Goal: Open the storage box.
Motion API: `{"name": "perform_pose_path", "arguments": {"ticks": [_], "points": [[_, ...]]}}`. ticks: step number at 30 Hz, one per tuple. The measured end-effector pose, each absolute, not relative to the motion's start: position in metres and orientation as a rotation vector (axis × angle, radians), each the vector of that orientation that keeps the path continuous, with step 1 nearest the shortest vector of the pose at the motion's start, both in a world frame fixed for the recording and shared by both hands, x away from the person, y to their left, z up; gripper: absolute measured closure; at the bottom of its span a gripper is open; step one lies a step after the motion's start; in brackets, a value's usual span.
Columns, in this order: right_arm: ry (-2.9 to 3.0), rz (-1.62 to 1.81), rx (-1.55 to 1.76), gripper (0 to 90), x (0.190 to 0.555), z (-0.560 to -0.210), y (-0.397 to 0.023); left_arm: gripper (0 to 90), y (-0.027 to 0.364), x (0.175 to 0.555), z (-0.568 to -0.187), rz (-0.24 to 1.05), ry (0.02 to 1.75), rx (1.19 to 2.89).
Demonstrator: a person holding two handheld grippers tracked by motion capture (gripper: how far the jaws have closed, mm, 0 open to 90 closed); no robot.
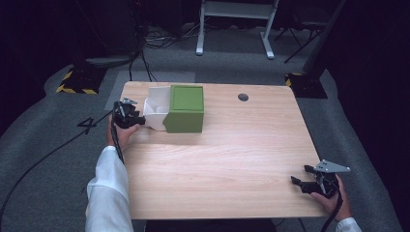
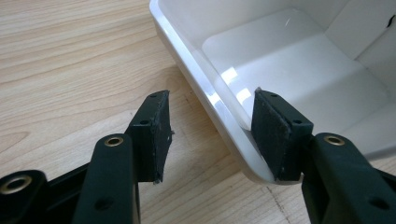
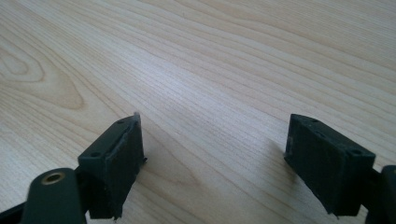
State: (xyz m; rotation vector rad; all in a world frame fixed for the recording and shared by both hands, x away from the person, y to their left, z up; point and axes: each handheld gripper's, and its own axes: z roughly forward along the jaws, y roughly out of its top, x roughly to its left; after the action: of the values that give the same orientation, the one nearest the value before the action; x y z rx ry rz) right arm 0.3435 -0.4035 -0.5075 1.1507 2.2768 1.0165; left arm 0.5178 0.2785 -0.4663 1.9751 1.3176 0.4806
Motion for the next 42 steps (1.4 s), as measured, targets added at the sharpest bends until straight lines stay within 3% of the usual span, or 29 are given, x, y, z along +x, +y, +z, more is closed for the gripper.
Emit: {"name": "perform_pose_path", "arguments": {"ticks": [26, 42], "points": [[2.274, 1.014, 1.148, 19.5, 0.343, -0.507, -0.403, 47.5, 0.294, 0.518, -0.462, 0.501, 1.348, 1.980], [2.274, 1.009, 1.140, 19.5, 0.343, -0.507, -0.403, 41.9, 0.299, 0.499, -0.432, 0.632, 1.340, 1.969]]}}
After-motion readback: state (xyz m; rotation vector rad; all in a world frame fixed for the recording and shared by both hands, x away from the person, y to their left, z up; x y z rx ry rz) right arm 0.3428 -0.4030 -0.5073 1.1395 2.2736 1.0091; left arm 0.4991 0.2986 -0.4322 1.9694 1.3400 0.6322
